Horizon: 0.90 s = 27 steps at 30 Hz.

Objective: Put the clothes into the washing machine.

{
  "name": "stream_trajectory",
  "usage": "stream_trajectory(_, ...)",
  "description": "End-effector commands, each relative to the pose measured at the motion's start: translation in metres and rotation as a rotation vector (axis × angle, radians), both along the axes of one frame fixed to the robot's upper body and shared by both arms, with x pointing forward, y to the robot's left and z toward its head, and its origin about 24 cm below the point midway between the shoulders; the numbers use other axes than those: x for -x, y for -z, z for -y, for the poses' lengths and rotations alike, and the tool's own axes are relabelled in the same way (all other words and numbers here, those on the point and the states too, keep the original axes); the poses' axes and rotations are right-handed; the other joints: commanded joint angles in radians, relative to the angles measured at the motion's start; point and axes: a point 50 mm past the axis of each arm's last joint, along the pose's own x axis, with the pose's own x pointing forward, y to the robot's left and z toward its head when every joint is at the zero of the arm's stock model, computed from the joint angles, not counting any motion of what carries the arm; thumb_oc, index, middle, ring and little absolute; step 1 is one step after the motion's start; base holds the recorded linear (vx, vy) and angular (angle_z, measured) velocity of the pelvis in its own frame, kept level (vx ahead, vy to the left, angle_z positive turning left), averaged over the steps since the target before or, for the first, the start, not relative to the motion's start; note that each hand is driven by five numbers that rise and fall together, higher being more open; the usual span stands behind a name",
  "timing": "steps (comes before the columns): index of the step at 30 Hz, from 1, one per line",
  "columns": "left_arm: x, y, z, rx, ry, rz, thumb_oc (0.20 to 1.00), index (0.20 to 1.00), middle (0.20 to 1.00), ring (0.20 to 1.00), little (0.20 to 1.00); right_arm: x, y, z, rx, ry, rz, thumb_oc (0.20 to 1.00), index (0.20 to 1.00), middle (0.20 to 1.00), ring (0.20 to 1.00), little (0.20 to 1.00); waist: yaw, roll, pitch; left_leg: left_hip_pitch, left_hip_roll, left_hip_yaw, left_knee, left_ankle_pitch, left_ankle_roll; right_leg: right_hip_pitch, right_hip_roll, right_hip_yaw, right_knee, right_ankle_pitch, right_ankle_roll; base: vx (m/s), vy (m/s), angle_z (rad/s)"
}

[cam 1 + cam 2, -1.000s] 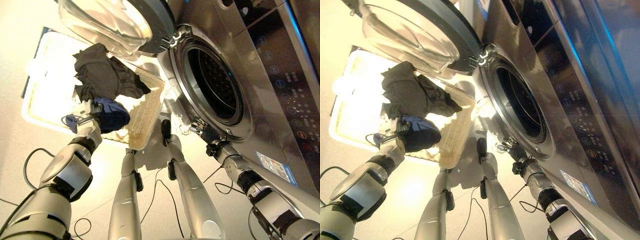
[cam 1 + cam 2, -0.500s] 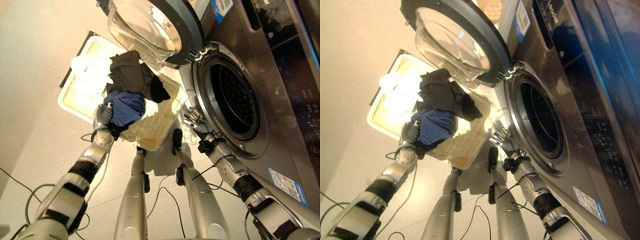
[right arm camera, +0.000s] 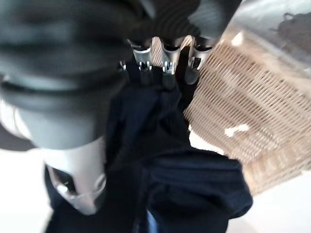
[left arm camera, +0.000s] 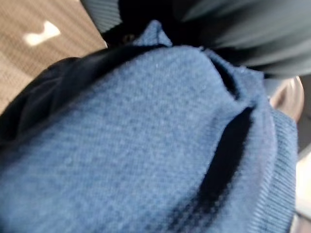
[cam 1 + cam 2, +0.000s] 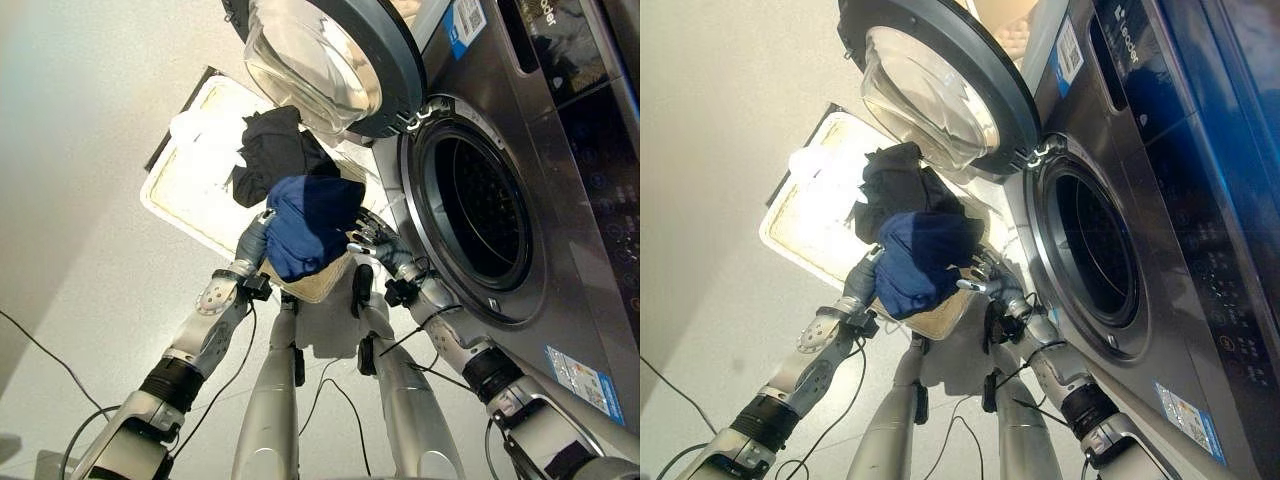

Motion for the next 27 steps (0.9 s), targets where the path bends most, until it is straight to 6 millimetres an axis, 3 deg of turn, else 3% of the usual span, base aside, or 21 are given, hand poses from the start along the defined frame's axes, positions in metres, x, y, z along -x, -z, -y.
stream_trajectory(1, 0.005, -0.020, 0.019, 0.008, 0.132, 0.087, 0.200, 0.200, 0.200, 0.200, 0.200, 0.011, -0.014, -0.017, 0.058, -0.130, 0.088, 1.000, 1.000, 1.000, 1.000, 1.000, -0.004, 0.014, -0.018, 0.007, -0.088, 0.022, 0.038, -0.058, 0.024, 0.041, -0.024, 0.018, -0.046, 0.033, 0.100, -0.01, -0.038, 0.01)
stream_trajectory(6, 0.006, -0.026, 0.027, -0.066, 0.190, 0.092, 0.200, 0.200, 0.200, 0.200, 0.200, 0.014, -0.011, -0.024, 0.096, -0.233, 0.048, 1.000, 1.000, 1.000, 1.000, 1.000, 0.001, 0.012, -0.018, 0.011, -0.091, 0.020, 0.047, -0.059, 0.029, 0.050, -0.027, 0.017, -0.040, 0.030, 0.100, 0.00, -0.026, 0.05)
stream_trajectory(14, 0.001, -0.022, 0.032, -0.276, 0.119, 0.089, 0.200, 0.200, 0.200, 0.200, 0.200, 0.028, -0.015, -0.042, 0.007, -0.412, 0.010, 1.000, 1.000, 1.000, 1.000, 1.000, 0.000, -0.005, -0.018, 0.011, -0.092, 0.025, 0.050, -0.060, 0.032, 0.050, -0.024, 0.020, -0.043, 0.033, 0.104, 0.01, -0.007, 0.02)
stream_trajectory(19, 0.002, -0.022, 0.034, -0.278, 0.149, 0.079, 0.200, 0.200, 0.200, 0.200, 0.200, 0.034, -0.012, -0.046, -0.013, -0.443, -0.031, 1.000, 1.000, 1.000, 1.000, 1.000, -0.005, -0.015, -0.018, 0.006, -0.087, 0.037, 0.050, -0.059, 0.029, 0.045, -0.022, 0.021, -0.047, 0.037, 0.105, 0.01, -0.001, 0.00)
stream_trajectory(20, 0.005, -0.020, 0.038, -0.276, 0.186, 0.074, 0.200, 0.200, 0.200, 0.200, 0.200, 0.036, -0.010, -0.046, -0.033, -0.452, -0.057, 0.630, 0.630, 0.630, 0.630, 0.630, -0.005, -0.017, -0.018, 0.008, -0.086, 0.039, 0.047, -0.059, 0.029, 0.047, -0.022, 0.022, -0.049, 0.037, 0.106, 0.00, 0.000, 0.00)
stream_trajectory(22, 0.008, -0.018, 0.043, -0.255, 0.227, 0.058, 0.200, 0.200, 0.200, 0.200, 0.200, 0.038, -0.009, -0.046, -0.076, -0.459, -0.081, 0.200, 0.200, 0.200, 0.200, 0.200, -0.007, -0.018, -0.018, 0.004, -0.086, 0.041, 0.049, -0.060, 0.029, 0.043, -0.021, 0.023, -0.050, 0.039, 0.105, 0.02, -0.004, -0.01)
stream_trajectory(23, 0.008, -0.019, 0.043, -0.254, 0.229, 0.059, 0.200, 0.200, 0.200, 0.200, 0.200, 0.038, -0.010, -0.046, -0.084, -0.460, -0.085, 0.200, 0.200, 0.200, 0.200, 0.200, -0.007, -0.018, -0.018, 0.000, -0.086, 0.041, 0.051, -0.059, 0.029, 0.039, -0.021, 0.023, -0.050, 0.040, 0.105, 0.04, -0.009, -0.01)
stream_trajectory(24, 0.009, -0.017, 0.047, -0.231, 0.221, 0.058, 0.533, 0.533, 0.533, 0.533, 0.533, 0.038, -0.006, -0.048, -0.119, -0.445, -0.115, 0.200, 0.200, 0.200, 0.200, 0.200, -0.008, -0.018, -0.018, -0.001, -0.086, 0.042, 0.052, -0.061, 0.027, 0.038, -0.021, 0.023, -0.051, 0.041, 0.105, 0.04, -0.007, -0.02)
stream_trajectory(25, 0.008, -0.015, 0.046, -0.239, 0.175, 0.068, 1.000, 1.000, 1.000, 1.000, 1.000, 0.037, -0.004, -0.048, -0.167, -0.423, -0.132, 0.200, 0.200, 0.200, 0.200, 0.200, -0.009, -0.019, -0.018, -0.002, -0.086, 0.042, 0.051, -0.062, 0.027, 0.036, -0.021, 0.023, -0.051, 0.042, 0.105, 0.05, -0.014, -0.03)
stream_trajectory(27, 0.005, -0.014, 0.044, -0.261, 0.100, 0.097, 1.000, 1.000, 1.000, 1.000, 1.000, 0.036, 0.000, -0.049, -0.225, -0.393, -0.168, 0.200, 0.200, 0.200, 0.200, 0.200, -0.009, -0.021, -0.018, -0.005, -0.087, 0.041, 0.051, -0.062, 0.028, 0.031, -0.021, 0.022, -0.052, 0.043, 0.106, 0.02, -0.009, -0.01)
